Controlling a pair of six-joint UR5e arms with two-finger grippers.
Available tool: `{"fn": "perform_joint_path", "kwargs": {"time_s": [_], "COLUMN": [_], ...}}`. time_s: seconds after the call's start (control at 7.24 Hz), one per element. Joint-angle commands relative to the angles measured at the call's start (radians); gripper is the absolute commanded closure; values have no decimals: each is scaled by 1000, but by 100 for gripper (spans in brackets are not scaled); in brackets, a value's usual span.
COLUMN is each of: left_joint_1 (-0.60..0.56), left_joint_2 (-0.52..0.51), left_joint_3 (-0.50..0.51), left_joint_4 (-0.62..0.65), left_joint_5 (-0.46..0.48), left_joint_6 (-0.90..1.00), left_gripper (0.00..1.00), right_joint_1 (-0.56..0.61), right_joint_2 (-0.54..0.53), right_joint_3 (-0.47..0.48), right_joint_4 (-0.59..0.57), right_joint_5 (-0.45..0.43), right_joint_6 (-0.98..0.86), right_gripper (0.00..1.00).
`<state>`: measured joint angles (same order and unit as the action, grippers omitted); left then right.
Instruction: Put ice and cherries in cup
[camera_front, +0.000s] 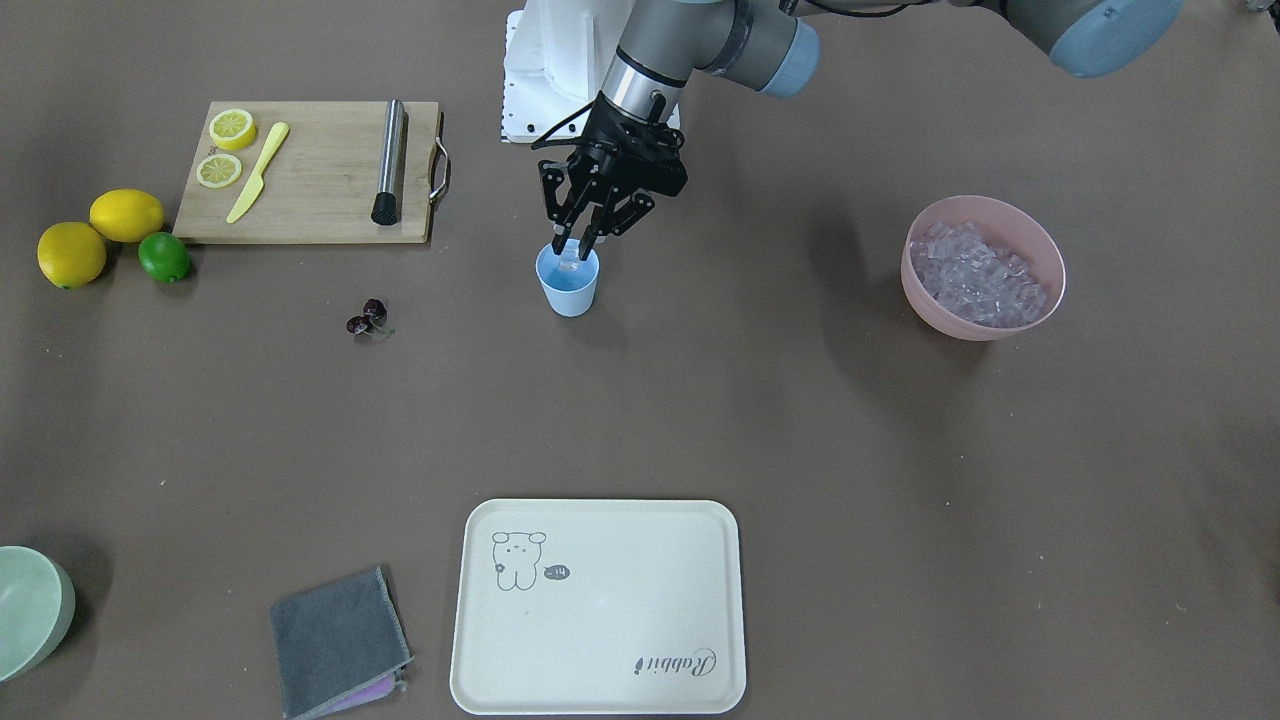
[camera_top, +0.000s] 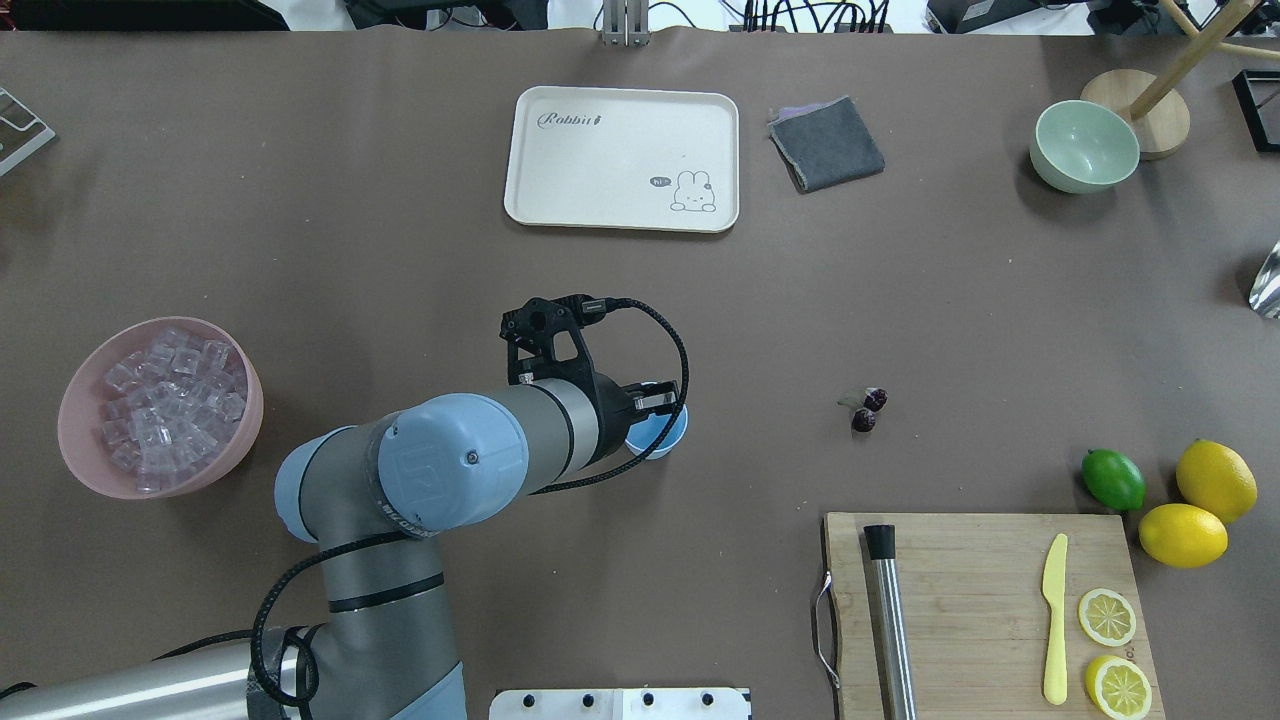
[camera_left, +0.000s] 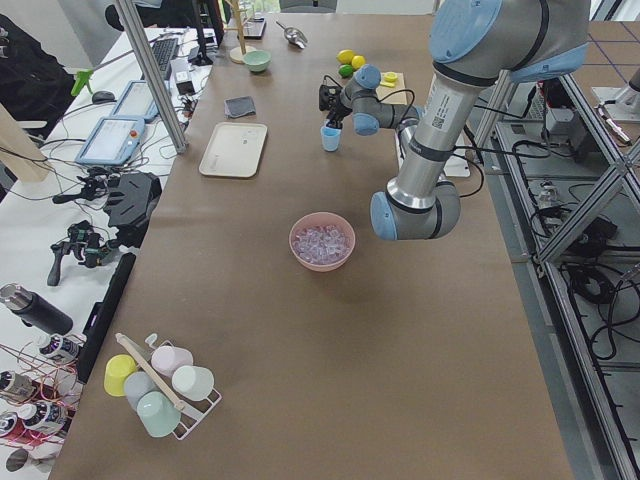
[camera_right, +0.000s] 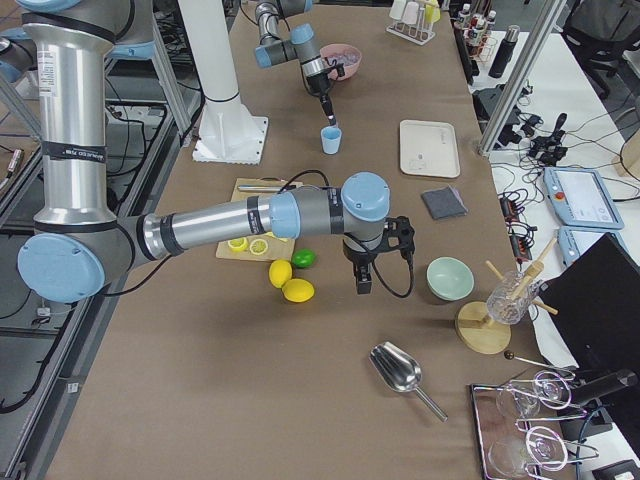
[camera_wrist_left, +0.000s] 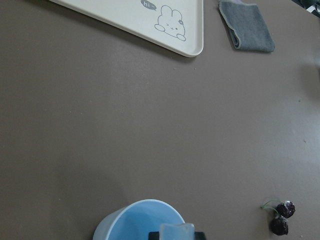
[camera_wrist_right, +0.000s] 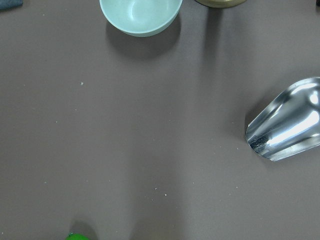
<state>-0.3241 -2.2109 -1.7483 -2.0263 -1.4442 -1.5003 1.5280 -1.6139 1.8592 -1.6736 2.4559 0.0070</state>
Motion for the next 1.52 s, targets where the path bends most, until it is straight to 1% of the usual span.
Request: {"fn": "perform_joint_path", "kwargs": {"time_s": [0.0, 0.14, 0.41, 0.55, 0.69, 0.83, 0.97, 1.1, 1.24, 1.38], "left_joint_1": [0, -1, -16, -65, -105, -159, -270, -350, -372, -395], "left_joint_2": [-1, 0, 6, 57, 176, 294, 394, 475, 556, 594], "left_joint_3": [0, -20, -194, -262, -366, -441, -473, -474, -467, -449], "left_joint_4": [21, 37, 344, 386, 414, 420, 419, 413, 369, 347], "left_joint_5": [27, 25, -4, -55, -95, -172, -261, -327, -335, -378], "left_joint_6": [0, 2, 14, 78, 160, 234, 335, 473, 550, 548], "left_gripper": [3, 3, 3, 3, 3, 3, 3, 3, 3, 3], "right_joint_1": [-8, -8, -8, -11, -14, -15, -20, -25, -34, -37], "right_joint_2": [3, 6, 9, 11, 11, 11, 11, 15, 20, 22], "right_joint_3": [0, -2, -2, -2, 0, 3, 3, 3, 0, 0], "right_joint_4": [0, 0, 0, 0, 0, 2, 2, 2, 2, 2], "right_joint_5": [0, 0, -2, -2, 0, 2, 2, 0, 0, 0], "right_joint_6": [1, 1, -1, -1, -1, -1, -1, -1, -1, -1], "right_gripper": [0, 0, 0, 0, 0, 0, 0, 0, 0, 0]}}
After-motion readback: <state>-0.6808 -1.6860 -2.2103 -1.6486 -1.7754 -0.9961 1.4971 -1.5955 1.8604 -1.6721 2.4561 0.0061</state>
